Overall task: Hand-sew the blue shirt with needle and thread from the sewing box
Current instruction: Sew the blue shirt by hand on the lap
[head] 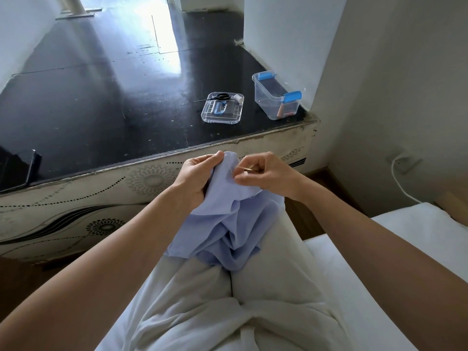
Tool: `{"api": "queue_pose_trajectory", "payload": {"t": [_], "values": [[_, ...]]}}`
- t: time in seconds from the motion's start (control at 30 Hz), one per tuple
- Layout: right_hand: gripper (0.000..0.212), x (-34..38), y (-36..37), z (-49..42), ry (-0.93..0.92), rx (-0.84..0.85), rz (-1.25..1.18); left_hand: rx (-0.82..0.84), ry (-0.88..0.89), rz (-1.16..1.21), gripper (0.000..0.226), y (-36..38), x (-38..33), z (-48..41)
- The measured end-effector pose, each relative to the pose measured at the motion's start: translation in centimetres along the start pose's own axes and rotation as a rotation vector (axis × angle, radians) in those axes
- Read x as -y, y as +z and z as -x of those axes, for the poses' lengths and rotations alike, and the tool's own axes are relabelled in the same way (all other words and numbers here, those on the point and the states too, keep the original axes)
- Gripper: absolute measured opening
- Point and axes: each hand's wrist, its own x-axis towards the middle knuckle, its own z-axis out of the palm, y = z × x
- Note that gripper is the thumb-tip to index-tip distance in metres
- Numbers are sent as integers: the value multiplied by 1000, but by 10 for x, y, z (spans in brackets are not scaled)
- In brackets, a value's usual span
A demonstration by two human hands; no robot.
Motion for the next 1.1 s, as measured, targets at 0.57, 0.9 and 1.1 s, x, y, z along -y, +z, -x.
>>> {"api": "queue_pose_trajectory", "payload": {"t": [0.57, 0.9, 1.1], "values": [[15, -11, -14, -11, 48, -62, -353, 126, 147, -334, 18, -10, -6, 13], [33, -18, -12, -13, 117, 113, -419, 103, 200, -495, 10, -15, -3, 15], [32, -25, -13, -13, 111, 93, -398, 107, 250, -531, 14, -17, -3, 17]]}}
